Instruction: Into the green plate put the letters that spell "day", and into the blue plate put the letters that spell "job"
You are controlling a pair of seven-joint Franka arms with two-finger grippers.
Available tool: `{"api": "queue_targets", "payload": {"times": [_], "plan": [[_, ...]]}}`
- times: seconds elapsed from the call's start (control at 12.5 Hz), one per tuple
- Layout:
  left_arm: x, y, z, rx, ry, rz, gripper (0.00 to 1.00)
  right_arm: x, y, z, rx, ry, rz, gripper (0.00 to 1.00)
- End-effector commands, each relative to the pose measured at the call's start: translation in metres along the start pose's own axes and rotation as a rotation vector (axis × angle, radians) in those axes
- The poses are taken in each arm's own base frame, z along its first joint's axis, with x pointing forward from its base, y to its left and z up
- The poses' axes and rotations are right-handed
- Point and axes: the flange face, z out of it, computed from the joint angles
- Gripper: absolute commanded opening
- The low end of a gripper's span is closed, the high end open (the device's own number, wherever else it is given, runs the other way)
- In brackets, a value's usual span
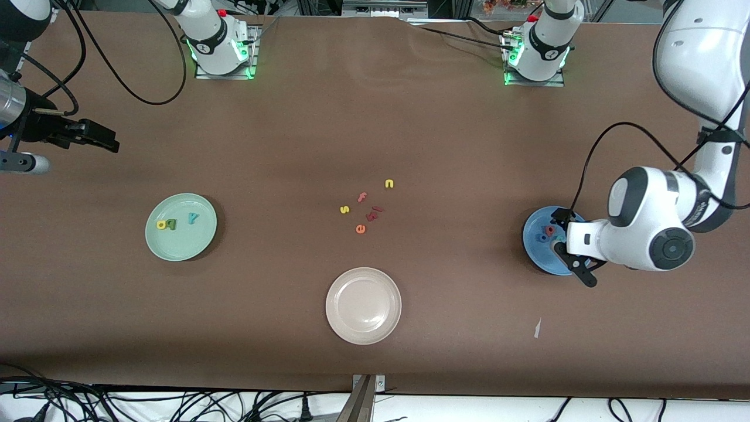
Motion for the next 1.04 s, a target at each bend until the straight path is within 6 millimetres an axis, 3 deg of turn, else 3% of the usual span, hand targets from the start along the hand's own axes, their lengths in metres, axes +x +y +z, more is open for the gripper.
{"api": "queue_targets", "payload": {"times": [0.0,0.24,0.56,0.72,0.88,0.96], "plan": [[-0.011,0.019,-0.05,-0.038,0.049,-0.113,1.0,0.004,0.0,-0.004,-0.016,0.013,0.008,1.0],[-0.03,0.046,-0.116,-0.014,0.081,-0.29,1.0,0.004,0.001,-0.005,-0.015,0.016,0.011,1.0],[-0.08,0.087,-0.204,0.076,0.148,-0.412,1.0,0.004,0.001,-0.005,-0.015,0.015,0.012,1.0],[-0.098,0.107,-0.23,0.106,0.183,-0.452,1.0,0.004,0.002,-0.005,-0.015,0.015,0.014,1.0],[-0.11,0.114,-0.239,0.126,0.198,-0.482,1.0,0.003,0.003,-0.006,-0.013,0.015,0.014,1.0],[-0.111,0.118,-0.232,0.13,0.195,-0.479,1.0,0.003,0.003,-0.006,-0.013,0.016,0.014,1.0]]}}
